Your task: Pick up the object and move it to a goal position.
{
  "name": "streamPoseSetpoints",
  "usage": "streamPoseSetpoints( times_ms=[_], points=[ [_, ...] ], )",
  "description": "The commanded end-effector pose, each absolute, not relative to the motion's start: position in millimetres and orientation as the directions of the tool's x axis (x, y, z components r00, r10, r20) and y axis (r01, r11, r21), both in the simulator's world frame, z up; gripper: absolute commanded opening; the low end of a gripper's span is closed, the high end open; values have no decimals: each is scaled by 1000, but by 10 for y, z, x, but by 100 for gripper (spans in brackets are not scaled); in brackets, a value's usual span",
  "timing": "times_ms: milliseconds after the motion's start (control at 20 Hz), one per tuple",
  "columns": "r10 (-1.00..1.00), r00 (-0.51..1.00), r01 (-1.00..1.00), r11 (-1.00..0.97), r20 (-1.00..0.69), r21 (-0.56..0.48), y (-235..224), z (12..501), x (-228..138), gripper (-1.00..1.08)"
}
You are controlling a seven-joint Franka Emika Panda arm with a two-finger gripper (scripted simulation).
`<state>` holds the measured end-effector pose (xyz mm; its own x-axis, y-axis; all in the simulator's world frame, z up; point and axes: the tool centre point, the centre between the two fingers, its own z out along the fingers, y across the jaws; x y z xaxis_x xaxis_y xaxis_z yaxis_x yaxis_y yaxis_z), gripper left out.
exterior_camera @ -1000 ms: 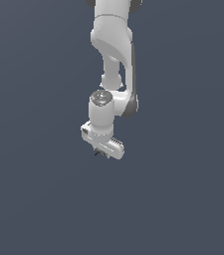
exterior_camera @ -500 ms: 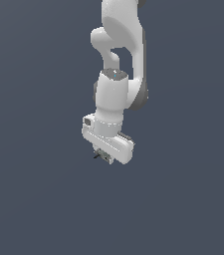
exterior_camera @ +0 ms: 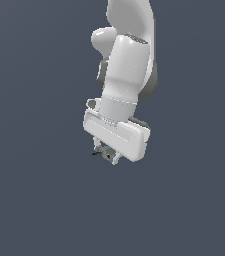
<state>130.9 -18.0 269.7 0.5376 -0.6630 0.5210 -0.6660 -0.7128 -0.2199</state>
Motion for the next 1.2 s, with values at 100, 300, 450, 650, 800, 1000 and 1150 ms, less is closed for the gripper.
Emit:
streamPoseSetpoints(
  times_ms=[100,300,450,650,800,1000,1150],
  points=[
    [-672,461,-677,-689,580,-260,-130,3135,1424,-100],
    [-675,392,-683,-669,626,-293,-84,3510,1495,-100],
    [-674,338,-686,-654,656,-319,-46,3792,1530,-100],
    [-670,265,-687,-636,693,-352,9,4164,1556,-100],
    [-666,216,-686,-624,714,-374,49,4408,1561,-100],
    [-659,162,-684,-611,735,-397,97,4673,1554,-100],
    [-654,130,-683,-604,745,-410,128,4824,1544,-100]
  ],
)
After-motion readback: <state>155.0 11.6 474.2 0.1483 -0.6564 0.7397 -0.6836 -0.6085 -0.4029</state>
